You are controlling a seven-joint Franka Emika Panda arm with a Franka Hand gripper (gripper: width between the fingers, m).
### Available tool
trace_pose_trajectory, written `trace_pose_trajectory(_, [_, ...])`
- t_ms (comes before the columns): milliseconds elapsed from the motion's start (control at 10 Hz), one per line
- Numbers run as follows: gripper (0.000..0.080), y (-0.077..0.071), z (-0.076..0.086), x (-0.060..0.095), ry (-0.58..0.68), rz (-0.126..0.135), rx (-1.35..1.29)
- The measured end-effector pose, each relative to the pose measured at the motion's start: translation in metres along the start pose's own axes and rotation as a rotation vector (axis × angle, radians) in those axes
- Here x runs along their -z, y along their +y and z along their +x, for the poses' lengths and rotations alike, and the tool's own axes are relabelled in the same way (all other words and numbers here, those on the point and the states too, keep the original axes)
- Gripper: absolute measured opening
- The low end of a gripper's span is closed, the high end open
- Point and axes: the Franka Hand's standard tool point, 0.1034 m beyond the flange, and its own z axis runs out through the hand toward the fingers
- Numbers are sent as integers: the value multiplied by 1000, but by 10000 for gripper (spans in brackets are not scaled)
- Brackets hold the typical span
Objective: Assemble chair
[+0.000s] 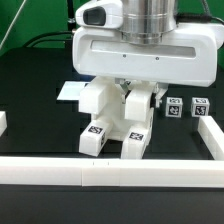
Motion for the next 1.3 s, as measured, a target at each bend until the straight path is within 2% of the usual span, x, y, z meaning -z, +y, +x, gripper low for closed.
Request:
trace_pose_trajectory(100, [361,1,1,0,0,-1,1])
trace_pose_trajectory(200, [361,3,2,-1,-1,-2,7])
trace_pose_trajectory(300, [496,6,3,-1,-2,-2,11])
trace_pose_trajectory(400, [496,8,4,-2,-3,-2,16])
trace_pose_trajectory(500, [622,11,5,-3,-5,-3,17])
trace_pose_trajectory(800, [648,14,7,-2,-2,-3,17])
trace_pose_trajectory(1000, [649,15,10,5,-7,-2,24])
trace_pose_trajectory(1100, [649,17,12,14,-22,0,29])
trace_pose_trajectory(1300, [649,23,12,49,-34,18,33])
